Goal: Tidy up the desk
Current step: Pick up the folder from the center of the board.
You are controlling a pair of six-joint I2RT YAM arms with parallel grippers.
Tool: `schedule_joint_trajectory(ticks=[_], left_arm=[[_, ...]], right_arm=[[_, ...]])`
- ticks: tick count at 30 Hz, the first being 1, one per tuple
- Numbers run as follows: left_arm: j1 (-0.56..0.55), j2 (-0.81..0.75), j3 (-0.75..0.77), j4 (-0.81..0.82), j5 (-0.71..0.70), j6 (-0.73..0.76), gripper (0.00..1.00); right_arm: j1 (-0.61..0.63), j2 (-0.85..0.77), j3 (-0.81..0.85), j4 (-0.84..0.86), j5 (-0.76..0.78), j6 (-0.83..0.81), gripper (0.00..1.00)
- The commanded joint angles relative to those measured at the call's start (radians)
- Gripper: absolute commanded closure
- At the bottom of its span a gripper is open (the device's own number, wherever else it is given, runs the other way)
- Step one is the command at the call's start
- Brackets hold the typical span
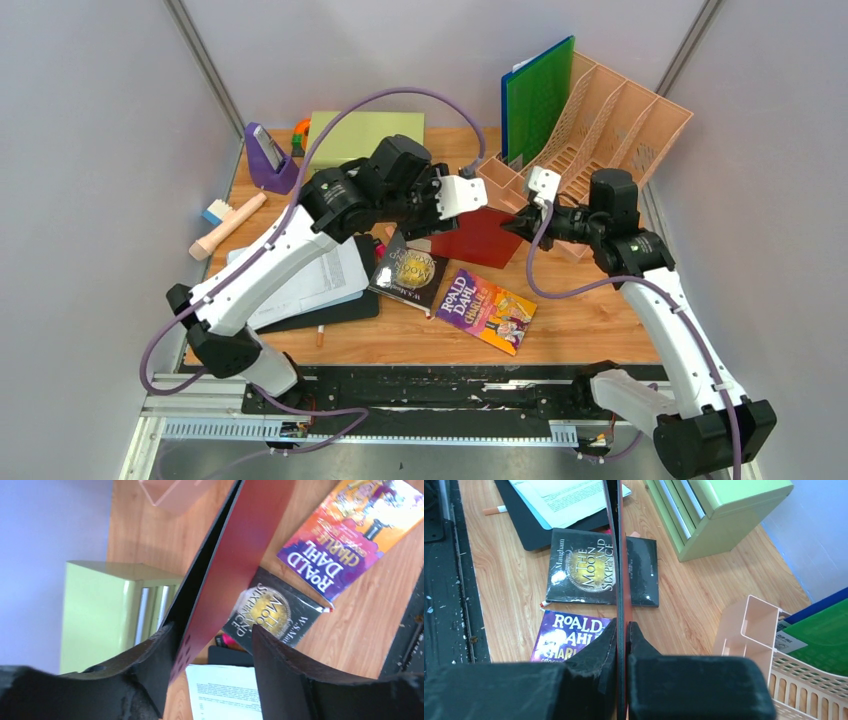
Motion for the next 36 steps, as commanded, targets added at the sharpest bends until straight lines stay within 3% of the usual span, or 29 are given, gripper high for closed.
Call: schedule_joint_trajectory(ticks=[1,7,12,18,26,33,36], left_arm=[[0.016,-0.125,0.060,0.082,0.030,-0.002,0.34],[0.068,-0.237,0.027,0.146,0.010,-0.007,0.22],[0.187,-0.287,-0.011,0.197,0.072,-0.035,0.13],[0.348,-0.271,-0.093,0.236,0.258,-0.069,0.07],[0.549,-0.192,-0.229,0.403,0.636,-0.115,0.00],[0.639,-0.163,-0.387,0.635,0.897,-0.180,0.00],[0.645,-0.139,-0.406,0.652,0.983,-0.167,0.00]], right_arm=[[-0.005,0.022,0.063,0.019,0.094,0.043,1.00],[-0.005,0.055,0.115,0.019,0.096,0.072,1.00],[-0.006,0.062,0.159,0.019,0.088,0.084,1.00],[-0.007,0.065,0.199,0.012,0.045,0.121,1.00],[-0.007,0.067,0.254,0.004,-0.017,0.234,1.00],[-0.009,0.055,0.269,-0.008,-0.034,0.283,1.00],[-0.014,0.051,0.270,-0.013,-0.058,0.303,1.00]])
